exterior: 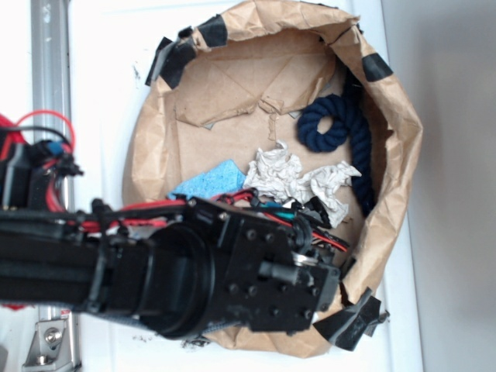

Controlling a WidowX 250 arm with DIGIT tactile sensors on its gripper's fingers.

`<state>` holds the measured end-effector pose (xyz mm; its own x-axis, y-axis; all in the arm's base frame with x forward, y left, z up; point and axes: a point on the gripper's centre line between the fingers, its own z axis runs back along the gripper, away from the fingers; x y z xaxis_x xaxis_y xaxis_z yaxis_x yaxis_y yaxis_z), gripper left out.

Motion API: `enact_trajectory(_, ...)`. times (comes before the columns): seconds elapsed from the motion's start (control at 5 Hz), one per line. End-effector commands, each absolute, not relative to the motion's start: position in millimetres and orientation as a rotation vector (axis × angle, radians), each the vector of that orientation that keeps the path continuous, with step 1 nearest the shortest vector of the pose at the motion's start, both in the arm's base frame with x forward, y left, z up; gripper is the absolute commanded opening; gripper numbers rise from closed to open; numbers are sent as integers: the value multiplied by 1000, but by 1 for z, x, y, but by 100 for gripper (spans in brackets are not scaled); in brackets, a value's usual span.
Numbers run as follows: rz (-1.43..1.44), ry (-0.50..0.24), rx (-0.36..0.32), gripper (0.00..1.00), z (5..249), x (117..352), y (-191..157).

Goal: Grab the blue block.

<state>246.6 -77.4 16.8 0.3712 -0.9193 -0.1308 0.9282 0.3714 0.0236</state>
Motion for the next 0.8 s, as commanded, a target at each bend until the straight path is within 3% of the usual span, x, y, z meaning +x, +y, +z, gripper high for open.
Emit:
enact_trajectory(0.0,-710,-190,0,0,64,281,-25)
enact_trajectory(0.2,-451,-349,-113,0,109,275,3)
enact_trajectory(0.4,-321,-339,-95,0,154,263,-3)
enact_trajectory(0.6,-344,-334,-134,0,164,252,-24)
